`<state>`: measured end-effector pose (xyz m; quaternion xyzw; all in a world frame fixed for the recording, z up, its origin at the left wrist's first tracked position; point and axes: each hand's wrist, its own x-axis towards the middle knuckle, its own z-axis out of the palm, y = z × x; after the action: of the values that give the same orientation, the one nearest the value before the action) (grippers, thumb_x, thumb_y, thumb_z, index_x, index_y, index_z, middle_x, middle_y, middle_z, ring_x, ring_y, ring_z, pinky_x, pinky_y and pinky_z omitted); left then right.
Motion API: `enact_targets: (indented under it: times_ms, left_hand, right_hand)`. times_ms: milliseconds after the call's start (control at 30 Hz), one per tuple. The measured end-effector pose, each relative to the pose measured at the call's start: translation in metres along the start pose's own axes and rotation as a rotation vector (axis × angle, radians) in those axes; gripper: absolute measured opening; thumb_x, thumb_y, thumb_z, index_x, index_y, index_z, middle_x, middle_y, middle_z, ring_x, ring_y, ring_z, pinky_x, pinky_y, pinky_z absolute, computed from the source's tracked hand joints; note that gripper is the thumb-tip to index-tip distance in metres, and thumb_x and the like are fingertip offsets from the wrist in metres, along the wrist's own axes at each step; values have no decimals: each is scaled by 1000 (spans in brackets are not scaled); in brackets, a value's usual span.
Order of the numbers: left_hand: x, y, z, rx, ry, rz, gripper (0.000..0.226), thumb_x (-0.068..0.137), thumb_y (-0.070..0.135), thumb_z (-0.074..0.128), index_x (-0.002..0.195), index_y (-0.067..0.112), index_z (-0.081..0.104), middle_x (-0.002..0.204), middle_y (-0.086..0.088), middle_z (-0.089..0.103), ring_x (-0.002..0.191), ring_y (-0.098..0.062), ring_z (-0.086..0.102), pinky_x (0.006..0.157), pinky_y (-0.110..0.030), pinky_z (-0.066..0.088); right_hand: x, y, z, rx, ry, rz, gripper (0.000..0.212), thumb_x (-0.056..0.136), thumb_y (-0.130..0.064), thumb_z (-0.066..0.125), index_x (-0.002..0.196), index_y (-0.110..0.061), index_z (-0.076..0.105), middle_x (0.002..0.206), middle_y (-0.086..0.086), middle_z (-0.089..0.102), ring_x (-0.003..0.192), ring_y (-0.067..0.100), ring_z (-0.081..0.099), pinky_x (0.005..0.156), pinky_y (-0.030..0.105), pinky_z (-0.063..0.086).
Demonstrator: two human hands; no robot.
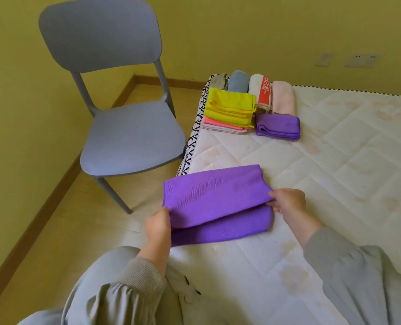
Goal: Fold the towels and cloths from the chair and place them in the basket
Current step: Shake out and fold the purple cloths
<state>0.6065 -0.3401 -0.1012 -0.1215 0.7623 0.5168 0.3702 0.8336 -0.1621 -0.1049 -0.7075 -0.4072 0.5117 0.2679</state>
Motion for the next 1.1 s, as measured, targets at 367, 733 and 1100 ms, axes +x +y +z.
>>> enact_targets:
  times_ms: [367, 733, 1100]
  left_hand:
    - [14, -4, -8, 322, -76, 200, 23, 85, 13, 56, 62, 11, 53, 63, -3, 49, 63, -21, 42, 61, -30, 34]
    - [-1, 87, 27, 103, -211, 132, 15, 82, 17, 61, 67, 16, 61, 75, -10, 56, 60, -21, 49, 59, -28, 37]
    - [20, 92, 53, -92, -313, 37, 14, 86, 2, 55, 74, 9, 52, 68, -7, 47, 55, -18, 48, 53, -25, 48]
  right_hand:
    - [3, 29, 6, -99, -257, 98, 5, 76, -5, 69, 72, -6, 67, 92, 21, 68, 82, 27, 61, 77, 40, 49]
    - [7, -86, 24, 186, -134, -140, 16, 78, -7, 64, 64, -14, 61, 70, 7, 59, 73, 23, 56, 62, 34, 47]
    - [37, -97, 2, 76, -9, -202, 21, 79, -10, 63, 59, -14, 58, 70, 9, 60, 76, 22, 55, 71, 44, 49]
